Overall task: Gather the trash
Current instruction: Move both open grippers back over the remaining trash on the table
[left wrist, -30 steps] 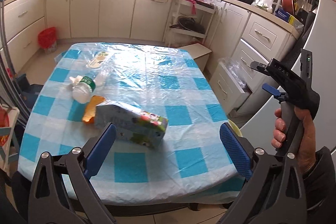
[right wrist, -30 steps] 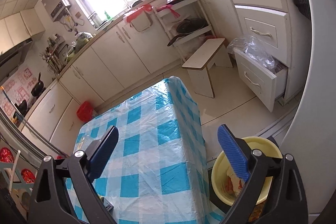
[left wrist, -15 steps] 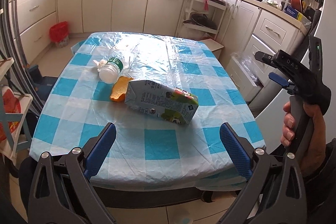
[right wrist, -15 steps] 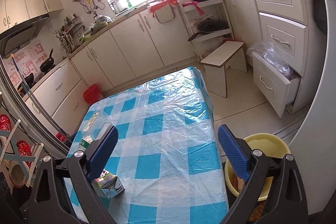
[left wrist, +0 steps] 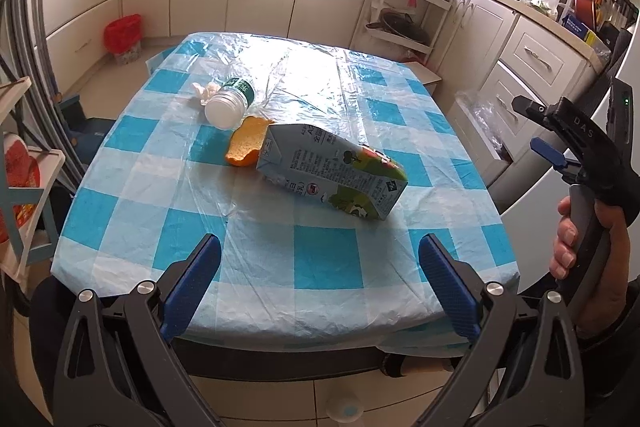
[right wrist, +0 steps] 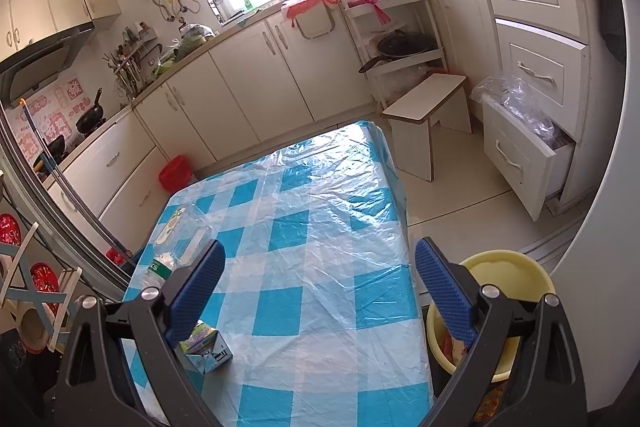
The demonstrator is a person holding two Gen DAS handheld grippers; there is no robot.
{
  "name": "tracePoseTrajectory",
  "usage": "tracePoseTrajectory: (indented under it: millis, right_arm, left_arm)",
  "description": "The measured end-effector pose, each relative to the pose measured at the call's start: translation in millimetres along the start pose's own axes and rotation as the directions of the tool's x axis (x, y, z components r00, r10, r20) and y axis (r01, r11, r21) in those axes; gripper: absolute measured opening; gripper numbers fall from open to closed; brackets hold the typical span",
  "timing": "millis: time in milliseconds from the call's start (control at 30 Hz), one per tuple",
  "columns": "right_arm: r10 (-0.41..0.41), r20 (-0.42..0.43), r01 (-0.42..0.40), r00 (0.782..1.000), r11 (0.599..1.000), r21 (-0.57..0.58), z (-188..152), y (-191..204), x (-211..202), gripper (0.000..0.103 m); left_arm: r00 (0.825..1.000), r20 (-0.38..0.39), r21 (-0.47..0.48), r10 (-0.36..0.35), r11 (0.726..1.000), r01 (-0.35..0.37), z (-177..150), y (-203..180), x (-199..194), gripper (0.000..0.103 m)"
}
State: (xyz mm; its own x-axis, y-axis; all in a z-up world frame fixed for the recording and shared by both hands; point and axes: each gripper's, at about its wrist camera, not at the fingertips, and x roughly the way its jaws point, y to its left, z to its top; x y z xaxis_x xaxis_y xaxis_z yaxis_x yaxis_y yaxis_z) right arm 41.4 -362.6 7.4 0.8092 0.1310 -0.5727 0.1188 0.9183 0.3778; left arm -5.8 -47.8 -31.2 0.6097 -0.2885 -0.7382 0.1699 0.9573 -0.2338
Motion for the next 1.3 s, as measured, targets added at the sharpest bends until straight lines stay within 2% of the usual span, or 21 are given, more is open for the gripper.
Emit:
tracePoseTrajectory:
  millis: [1300]
  right_arm:
    - [0.028, -0.06, -0.031, 0.998, 0.998, -0.053, -9.1, 13.1, 17.4, 0.092]
  left_arm:
    - [1.0, -0.015, -0.119, 0.017, 0.993, -0.019, 1.3, 32.9, 8.7, 0.095]
